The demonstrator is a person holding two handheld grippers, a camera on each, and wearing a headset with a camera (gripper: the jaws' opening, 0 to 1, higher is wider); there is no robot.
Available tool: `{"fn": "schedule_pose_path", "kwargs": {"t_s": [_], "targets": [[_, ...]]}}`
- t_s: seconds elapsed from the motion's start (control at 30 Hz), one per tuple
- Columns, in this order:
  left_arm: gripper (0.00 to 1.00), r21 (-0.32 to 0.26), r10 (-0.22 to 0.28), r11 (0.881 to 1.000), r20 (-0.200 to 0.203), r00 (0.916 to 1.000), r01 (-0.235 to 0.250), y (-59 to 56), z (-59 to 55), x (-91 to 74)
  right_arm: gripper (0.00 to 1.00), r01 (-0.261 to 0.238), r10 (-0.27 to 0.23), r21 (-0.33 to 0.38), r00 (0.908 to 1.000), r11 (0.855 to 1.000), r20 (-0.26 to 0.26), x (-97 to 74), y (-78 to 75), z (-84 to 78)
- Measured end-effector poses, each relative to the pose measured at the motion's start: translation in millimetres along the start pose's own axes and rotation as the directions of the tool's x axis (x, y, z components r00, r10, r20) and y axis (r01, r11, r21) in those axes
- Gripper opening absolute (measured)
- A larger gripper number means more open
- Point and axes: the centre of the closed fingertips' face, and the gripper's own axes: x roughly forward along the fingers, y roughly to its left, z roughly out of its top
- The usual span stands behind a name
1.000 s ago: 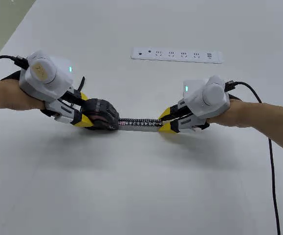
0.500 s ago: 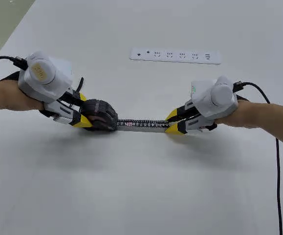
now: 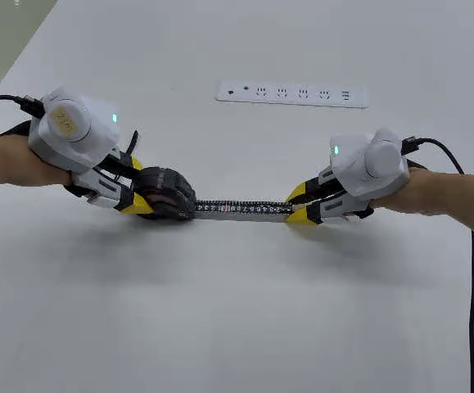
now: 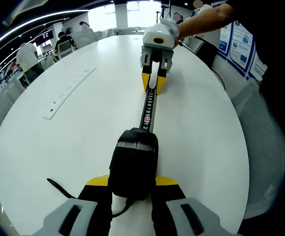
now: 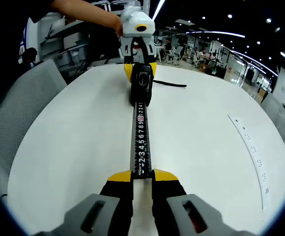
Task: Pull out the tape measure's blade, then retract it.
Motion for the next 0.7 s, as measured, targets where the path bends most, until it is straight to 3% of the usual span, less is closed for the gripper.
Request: {"fn": "schedule_pose_path", "kwargs": {"t_s": [0.7], "targets": [[0.27, 0.001, -0.003, 1.000, -0.002, 1.0000, 0.003, 0.8, -0.3, 0.7, 0.12, 0.004, -0.004, 0.019, 0.9997, 1.000, -0.024, -19.0, 0.1, -17.6]]}}
